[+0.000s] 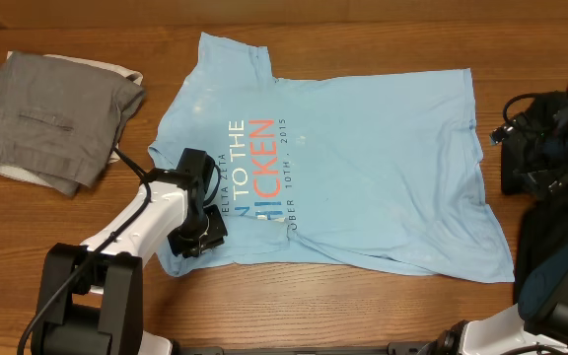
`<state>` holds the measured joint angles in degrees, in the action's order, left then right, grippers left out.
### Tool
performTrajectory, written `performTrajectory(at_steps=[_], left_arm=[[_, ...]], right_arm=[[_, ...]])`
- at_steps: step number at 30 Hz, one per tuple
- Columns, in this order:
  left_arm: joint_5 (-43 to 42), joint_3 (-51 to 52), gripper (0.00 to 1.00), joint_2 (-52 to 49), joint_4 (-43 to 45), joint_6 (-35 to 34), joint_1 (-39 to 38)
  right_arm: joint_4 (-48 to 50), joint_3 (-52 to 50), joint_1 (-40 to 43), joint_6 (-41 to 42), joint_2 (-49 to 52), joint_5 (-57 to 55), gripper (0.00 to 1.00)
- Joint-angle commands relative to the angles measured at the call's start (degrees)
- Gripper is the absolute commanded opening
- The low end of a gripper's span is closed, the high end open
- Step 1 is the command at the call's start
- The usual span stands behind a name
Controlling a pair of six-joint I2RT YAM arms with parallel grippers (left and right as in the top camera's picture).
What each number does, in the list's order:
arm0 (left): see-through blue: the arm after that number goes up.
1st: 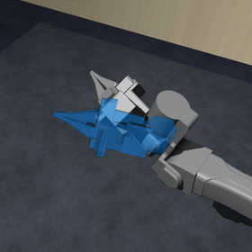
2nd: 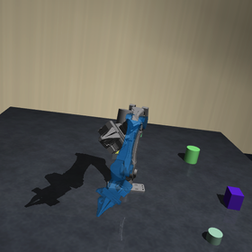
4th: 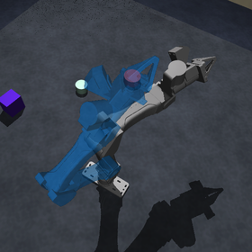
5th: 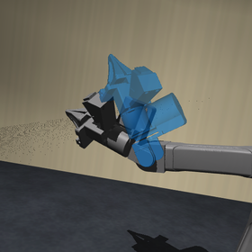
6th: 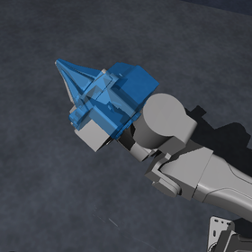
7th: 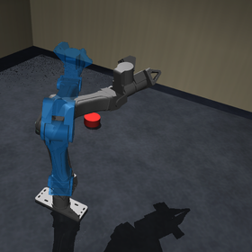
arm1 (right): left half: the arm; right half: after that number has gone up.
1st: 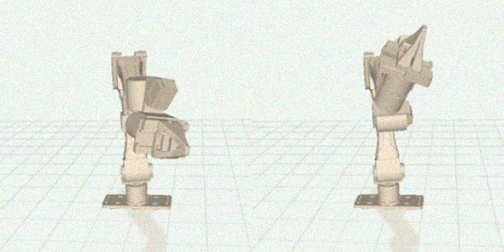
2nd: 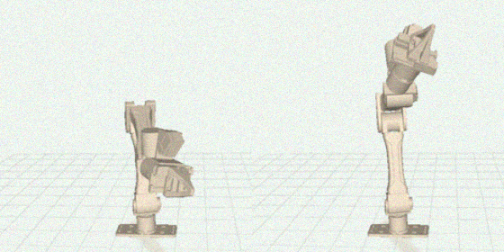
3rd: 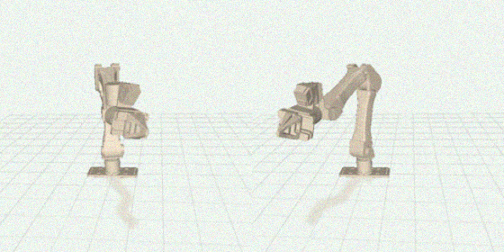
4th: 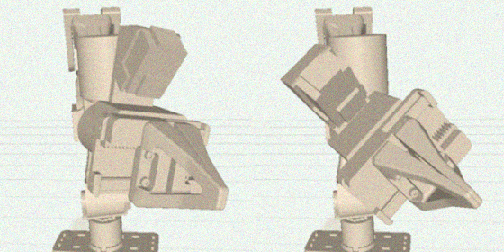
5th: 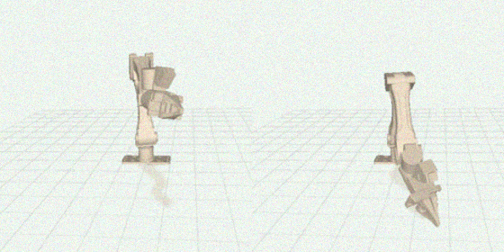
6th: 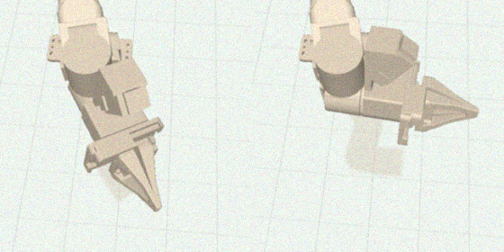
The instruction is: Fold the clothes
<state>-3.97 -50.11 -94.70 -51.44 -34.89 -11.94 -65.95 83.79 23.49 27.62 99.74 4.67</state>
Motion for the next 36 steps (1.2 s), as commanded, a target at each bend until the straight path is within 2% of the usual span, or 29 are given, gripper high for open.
performTrajectory(at_steps=[1,8,17,23,28,31,36], left_arm=[[-1.22,-1.6,0.39,-0.15,-1.6,0.66,0.42],[-0.9,-2.45,0.41,-0.15,-1.7,0.63,0.42],[0.13,-2.34,0.5,-0.17,-1.62,0.61,0.42],[2.75,-0.76,0.49,-0.17,0.24,-0.46,0.42],[-0.94,0.39,0.4,-0.17,3.13,-0.46,0.42],[-7.3,-0.55,0.41,-0.11,3.56,0.11,0.42],[-7.87,-2.58,0.45,-0.11,3.06,1.73,0.42]], right_arm=[[0.15,1.05,-0.28,-0.22,-0.5,0.13,1.0],[0.15,1.05,-0.28,-0.22,-0.5,0.15,1.0],[0.15,1.05,-0.28,-0.22,-0.5,0.15,1.0],[0.15,1.05,-0.28,-0.22,-0.5,0.13,1.0],[0.15,1.05,-0.28,-0.22,-0.5,0.13,1.0],[0.15,1.05,-0.28,-0.22,-0.5,0.13,1.0],[0.15,1.05,-0.28,-0.22,-0.5,0.15,1.0]])
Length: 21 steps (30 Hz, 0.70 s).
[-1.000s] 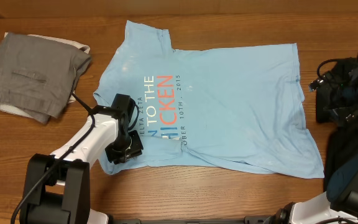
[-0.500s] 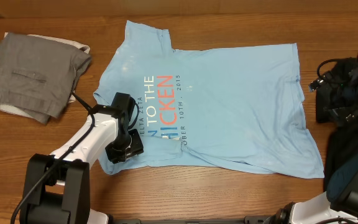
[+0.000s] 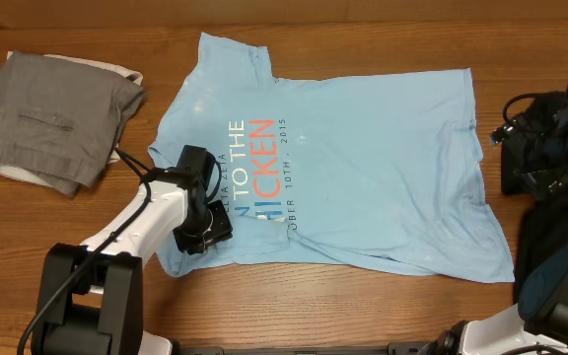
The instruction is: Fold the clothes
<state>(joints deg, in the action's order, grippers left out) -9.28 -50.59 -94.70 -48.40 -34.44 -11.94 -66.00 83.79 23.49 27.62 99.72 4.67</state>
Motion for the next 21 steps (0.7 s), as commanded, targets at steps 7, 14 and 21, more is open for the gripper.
performTrajectory(at_steps=[7,14,21], left_arm=[[-2.58,-2.1,0.49,-0.11,1.57,1.22,0.42],[-2.82,-3.08,0.51,-0.11,1.55,1.01,0.46],[-2.8,-7.39,0.52,-0.11,-0.74,1.01,0.79]], right_arm=[[0.2,1.05,-0.28,-0.22,-0.48,0.13,1.0],[0.2,1.05,-0.28,-0.22,-0.48,0.13,1.0],[0.2,1.05,-0.28,-0.22,-0.48,0.13,1.0]])
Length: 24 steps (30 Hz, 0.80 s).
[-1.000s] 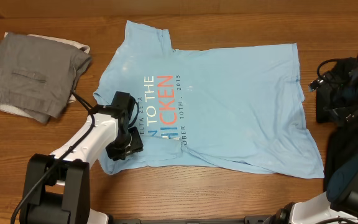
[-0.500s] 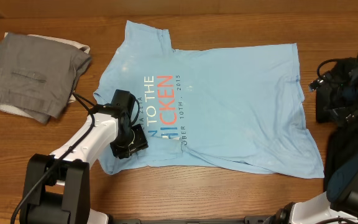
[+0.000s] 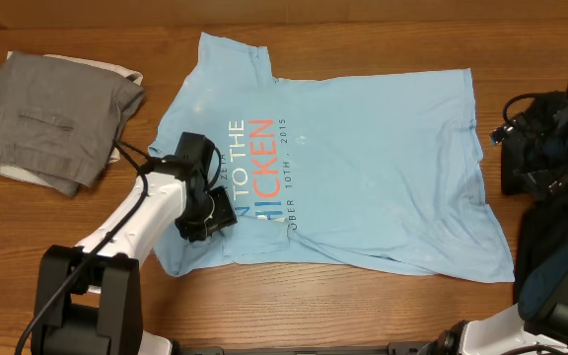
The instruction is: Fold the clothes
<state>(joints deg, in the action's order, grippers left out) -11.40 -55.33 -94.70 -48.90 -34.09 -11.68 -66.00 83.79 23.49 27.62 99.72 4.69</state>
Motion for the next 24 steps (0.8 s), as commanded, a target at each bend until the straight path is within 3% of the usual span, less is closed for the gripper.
performTrajectory(at_steps=[1,10,18,24], left_arm=[[-0.74,-2.71,0.53,-0.11,0.02,0.5,0.52],[-0.42,-3.74,0.58,-0.11,-1.14,0.92,1.9],[-2.08,-5.66,0.65,-0.13,-15.45,6.95,7.89],[-4.79,3.78,0.66,-0.13,-6.32,6.64,7.13]], right_arm=[[0.2,1.05,-0.28,-0.22,-0.48,0.11,1.0],[0.2,1.05,-0.28,-0.22,-0.48,0.13,1.0],[0.2,1.05,-0.28,-0.22,-0.48,0.13,1.0],[0.2,1.05,-0.28,-0.22,-0.48,0.11,1.0]])
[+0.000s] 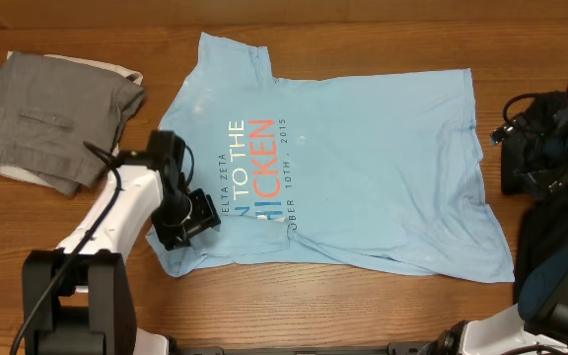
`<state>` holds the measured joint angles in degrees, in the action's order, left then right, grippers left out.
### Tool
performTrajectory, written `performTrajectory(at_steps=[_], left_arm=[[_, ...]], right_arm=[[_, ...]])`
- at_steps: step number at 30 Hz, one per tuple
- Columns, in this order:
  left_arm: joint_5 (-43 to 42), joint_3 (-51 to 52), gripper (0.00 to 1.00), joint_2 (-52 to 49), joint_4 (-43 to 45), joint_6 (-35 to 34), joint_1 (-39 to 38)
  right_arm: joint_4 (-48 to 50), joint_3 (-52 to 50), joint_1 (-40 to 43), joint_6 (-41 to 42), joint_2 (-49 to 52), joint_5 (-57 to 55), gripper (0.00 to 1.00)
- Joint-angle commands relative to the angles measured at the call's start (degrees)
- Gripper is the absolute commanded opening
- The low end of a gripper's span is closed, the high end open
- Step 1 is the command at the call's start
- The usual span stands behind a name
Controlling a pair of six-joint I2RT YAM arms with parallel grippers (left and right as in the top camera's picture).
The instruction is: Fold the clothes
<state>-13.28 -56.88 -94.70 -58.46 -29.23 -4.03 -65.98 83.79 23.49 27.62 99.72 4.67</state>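
Observation:
A light blue T-shirt with red and white print lies spread flat on the wooden table. One sleeve points to the far side at the upper left. My left gripper is low over the shirt's near-left part, just inside its left edge and beside the print. Its dark fingers merge with the wrist, so their state is unclear. My right arm stands at the right edge. Its gripper is lost against dark cloth, clear of the shirt.
A folded grey garment lies on a white one at the far left. A heap of dark clothing sits at the right edge beside the right arm. Bare wood runs along the front edge.
My left arm has swung to the left, and its gripper is now a little nearer the shirt's left edge. The shirt lies as before, and the right arm is still.
My left gripper was first low over the shirt's near-left corner by the hem. It then stood slightly farther up, beside the print. Now it is back toward the left edge. The shirt has stayed flat and spread throughout.

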Motion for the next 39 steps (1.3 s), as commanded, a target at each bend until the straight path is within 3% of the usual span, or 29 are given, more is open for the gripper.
performTrajectory(at_steps=[1,11,20,29,39], left_arm=[[-3.37,6.69,0.65,-0.13,4.63,1.79,-0.48],[-1.62,9.75,0.64,-0.13,9.42,1.75,-0.02],[-6.67,9.18,0.55,-0.11,9.92,1.42,0.0],[-4.68,2.23,0.58,-0.11,1.44,3.93,0.0],[-0.72,2.99,0.65,-0.13,4.24,3.61,0.0]], right_arm=[[0.17,1.05,-0.28,-0.22,-0.48,0.13,1.0],[0.17,1.05,-0.28,-0.22,-0.48,0.13,1.0],[0.17,1.05,-0.28,-0.22,-0.48,0.15,1.0],[0.17,1.05,-0.28,-0.22,-0.48,0.13,1.0],[0.17,1.05,-0.28,-0.22,-0.48,0.13,1.0]])
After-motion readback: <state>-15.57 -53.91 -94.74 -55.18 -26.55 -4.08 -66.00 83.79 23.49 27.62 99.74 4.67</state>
